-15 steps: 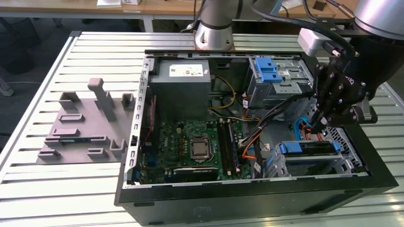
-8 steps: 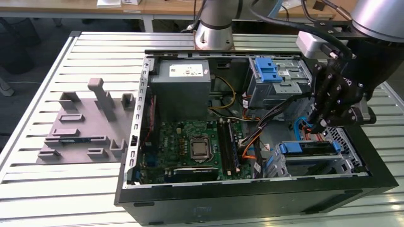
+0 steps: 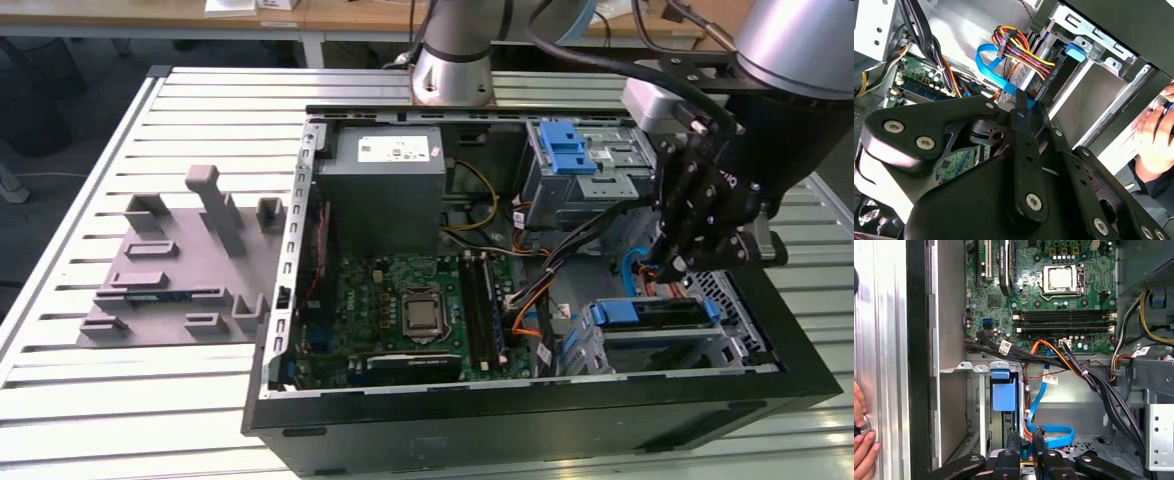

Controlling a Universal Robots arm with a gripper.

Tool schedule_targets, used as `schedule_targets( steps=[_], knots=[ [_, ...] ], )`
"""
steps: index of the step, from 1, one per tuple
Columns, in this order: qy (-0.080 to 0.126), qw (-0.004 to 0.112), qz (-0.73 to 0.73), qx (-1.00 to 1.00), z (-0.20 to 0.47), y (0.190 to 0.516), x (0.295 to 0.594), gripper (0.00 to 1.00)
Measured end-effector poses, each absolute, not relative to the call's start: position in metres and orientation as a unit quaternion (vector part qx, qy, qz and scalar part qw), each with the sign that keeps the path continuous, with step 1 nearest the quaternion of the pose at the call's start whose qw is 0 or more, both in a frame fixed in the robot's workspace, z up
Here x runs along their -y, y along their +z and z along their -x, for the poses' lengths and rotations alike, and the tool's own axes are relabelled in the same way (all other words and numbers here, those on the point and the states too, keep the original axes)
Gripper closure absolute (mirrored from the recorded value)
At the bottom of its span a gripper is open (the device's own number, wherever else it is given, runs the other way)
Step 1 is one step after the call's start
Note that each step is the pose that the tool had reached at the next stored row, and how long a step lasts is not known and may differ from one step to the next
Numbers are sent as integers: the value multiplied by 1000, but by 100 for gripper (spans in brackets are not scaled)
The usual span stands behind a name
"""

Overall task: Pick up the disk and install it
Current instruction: 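Insert the second disk wire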

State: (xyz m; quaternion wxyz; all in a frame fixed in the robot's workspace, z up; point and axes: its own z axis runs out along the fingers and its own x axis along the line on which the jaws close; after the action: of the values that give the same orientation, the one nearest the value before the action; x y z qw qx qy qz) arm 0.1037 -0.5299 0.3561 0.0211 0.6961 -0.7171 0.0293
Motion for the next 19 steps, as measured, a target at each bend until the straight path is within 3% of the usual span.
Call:
schedule_targets(
  steps=[4, 6, 14, 19],
  knots=[
    [29, 21, -697, 716, -104, 354, 530, 75],
    [29, 21, -697, 716, -104, 354, 530, 83],
    [30, 20, -694, 719, -103, 350, 530, 84],
    [35, 11, -693, 720, -98, 348, 531, 84]
  ],
)
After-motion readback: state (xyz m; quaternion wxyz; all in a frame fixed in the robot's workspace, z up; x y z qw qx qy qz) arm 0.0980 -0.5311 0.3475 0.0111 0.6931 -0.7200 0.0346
